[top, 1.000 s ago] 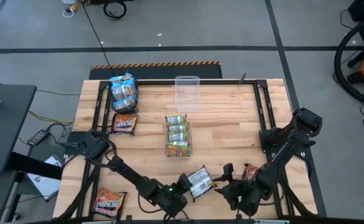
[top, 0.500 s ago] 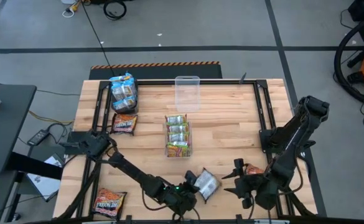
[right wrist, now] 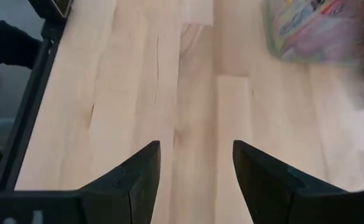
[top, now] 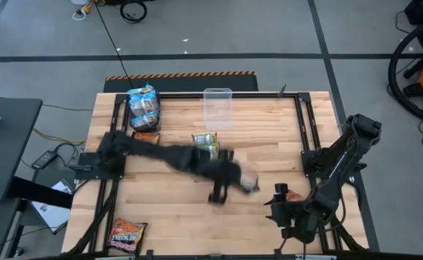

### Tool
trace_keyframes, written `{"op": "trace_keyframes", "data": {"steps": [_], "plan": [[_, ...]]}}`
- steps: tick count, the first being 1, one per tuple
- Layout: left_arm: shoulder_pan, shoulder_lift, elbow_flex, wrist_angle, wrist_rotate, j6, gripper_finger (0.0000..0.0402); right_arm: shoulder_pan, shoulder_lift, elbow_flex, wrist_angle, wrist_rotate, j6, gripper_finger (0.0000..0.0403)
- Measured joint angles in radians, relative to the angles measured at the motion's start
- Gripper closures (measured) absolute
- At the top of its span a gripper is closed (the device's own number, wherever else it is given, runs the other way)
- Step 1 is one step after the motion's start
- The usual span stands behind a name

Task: Sort Maruchan noodles
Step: Put the black noodle pack into the top transparent bin

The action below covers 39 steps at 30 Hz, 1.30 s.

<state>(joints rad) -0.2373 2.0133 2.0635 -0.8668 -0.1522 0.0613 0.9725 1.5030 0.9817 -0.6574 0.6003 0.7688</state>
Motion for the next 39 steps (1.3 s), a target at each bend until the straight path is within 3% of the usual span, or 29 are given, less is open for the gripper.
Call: {"op": "trace_keyframes", "data": {"steps": [4, 11, 17, 26, 35, 39], "plan": [[0.204, -0.001, 0.067, -0.127, 0.128, 0.001, 0.0395, 0.0, 0.051, 0.0, 0.005, -0.023, 0.043, 0.0196], [0.55, 0.011, 0.074, -0.193, 0.339, 0.139, 0.0395, -0.005, 0.103, -0.002, 0.007, -0.021, 0.051, 0.0196], [0.75, 0.063, 0.073, -0.225, 0.503, 0.239, 0.0395, -0.038, 0.103, -0.002, -0.017, 0.017, 0.043, 0.0196], [0.845, 0.179, 0.073, -0.205, 0.66, 0.318, 0.0395, -0.107, 0.103, -0.003, -0.104, 0.037, 0.042, 0.0196], [0.826, 0.253, 0.072, -0.237, 0.79, 0.354, 0.0395, -0.164, 0.103, -0.003, -0.127, 0.027, 0.016, 0.0196], [0.809, 0.267, 0.072, -0.262, 0.785, 0.357, 0.0395, -0.193, 0.096, -0.003, -0.161, 0.004, 0.013, 0.0196]]}}
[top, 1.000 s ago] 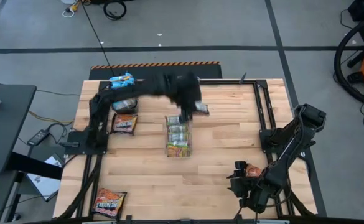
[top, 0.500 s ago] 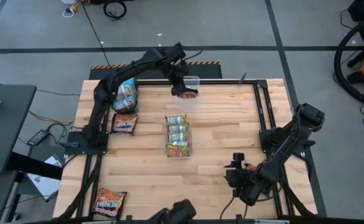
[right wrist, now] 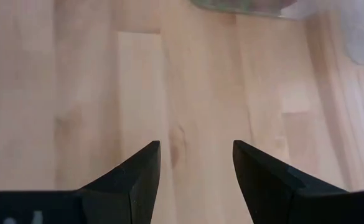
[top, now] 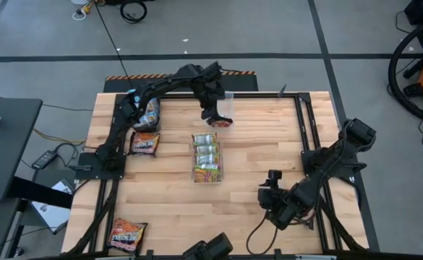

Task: Sort Maruchan noodles
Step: Put the black noodle pack into the top transparent bin

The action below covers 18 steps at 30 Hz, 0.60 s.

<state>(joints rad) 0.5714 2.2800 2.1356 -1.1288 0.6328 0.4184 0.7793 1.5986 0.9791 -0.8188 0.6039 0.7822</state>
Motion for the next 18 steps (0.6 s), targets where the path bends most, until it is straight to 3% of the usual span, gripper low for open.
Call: {"op": "trace_keyframes", "data": {"steps": [10, 18], "plan": [[0.001, 0.014, 0.0, 0.004, -0.097, 0.013, 0.0389, -0.062, -0.063, 0.0, -0.051, 0.002, -0.086, 0.0196], [-0.011, 0.014, 0.0, 0.005, -0.096, 0.008, 0.0382, -0.096, -0.124, 0.0, -0.09, -0.002, -0.149, 0.0196]]}}
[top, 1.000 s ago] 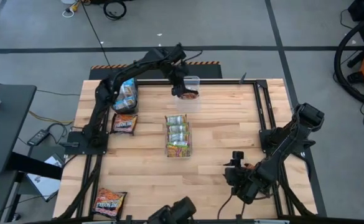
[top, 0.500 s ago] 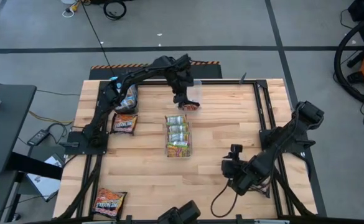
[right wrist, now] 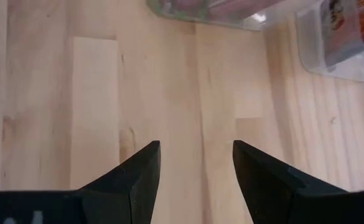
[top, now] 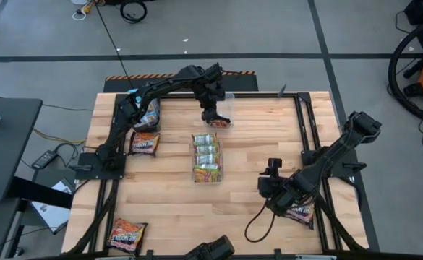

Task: Sort Maruchan noodles
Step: Put the black noodle pack into the top transparent bin

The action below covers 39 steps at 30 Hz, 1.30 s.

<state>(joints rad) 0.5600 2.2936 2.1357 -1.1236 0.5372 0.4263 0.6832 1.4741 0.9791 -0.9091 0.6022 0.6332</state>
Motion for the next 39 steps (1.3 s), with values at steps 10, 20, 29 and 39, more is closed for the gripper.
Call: {"op": "trace_keyframes", "data": {"steps": [10, 20, 29, 39], "plan": [[0.015, 0.0, 0.0, -0.027, 0.08, -0.066, 0.039, 0.001, -0.075, 0.0, -0.017, 0.006, -0.008, 0.0196], [0.028, 0.028, 0.001, -0.051, 0.126, -0.128, 0.039, 0.001, -0.115, 0.0, -0.029, -0.027, -0.008, 0.0196], [0.025, 0.041, 0.0, -0.055, 0.13, -0.154, 0.039, 0.001, -0.121, 0.0, -0.031, -0.028, -0.008, 0.0195], [0.023, 0.035, 0.0, -0.059, 0.126, -0.158, 0.0339, 0.001, -0.12, 0.012, -0.039, -0.073, -0.087, 0.0178]]}}
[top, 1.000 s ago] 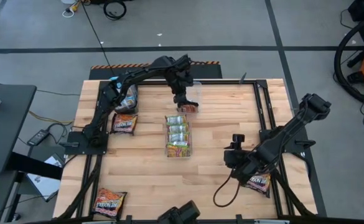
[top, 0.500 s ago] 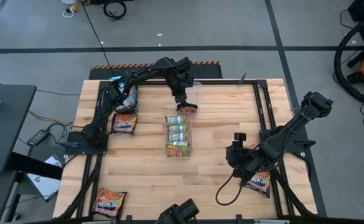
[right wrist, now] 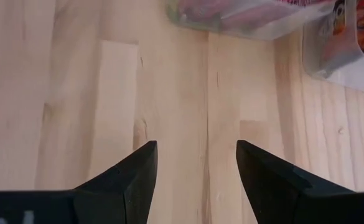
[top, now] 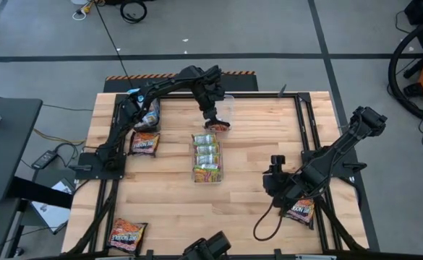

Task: Sort Maruchan noodles
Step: Put the black noodle pack into the top transparent bin

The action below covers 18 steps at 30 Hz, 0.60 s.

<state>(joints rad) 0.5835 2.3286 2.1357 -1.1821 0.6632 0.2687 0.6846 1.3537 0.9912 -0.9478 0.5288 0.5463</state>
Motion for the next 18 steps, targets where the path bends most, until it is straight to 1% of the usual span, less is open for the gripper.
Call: {"op": "trace_keyframes", "data": {"steps": [5, 10, 14, 16, 18], "plan": [[0.0, -0.008, 0.0, -0.001, 0.002, -0.01, 0.0315, 0.0, 0.0, 0.039, -0.007, 0.001, -0.042, 0.0179], [0.0, -0.009, 0.003, -0.007, 0.001, -0.022, 0.0292, 0.0, 0.0, 0.044, -0.014, -0.006, -0.084, 0.018], [0.002, -0.033, 0.061, -0.068, -0.008, -0.022, 0.0286, 0.0, 0.0, 0.044, -0.005, -0.045, -0.166, 0.018], [-0.001, -0.06, 0.098, -0.108, -0.019, -0.022, 0.0286, 0.005, 0.0, 0.044, 0.02, -0.106, -0.204, 0.0181], [-0.014, -0.09, 0.12, -0.124, -0.034, -0.023, 0.0286, 0.015, 0.001, 0.044, 0.035, -0.202, -0.213, 0.0182]]}}
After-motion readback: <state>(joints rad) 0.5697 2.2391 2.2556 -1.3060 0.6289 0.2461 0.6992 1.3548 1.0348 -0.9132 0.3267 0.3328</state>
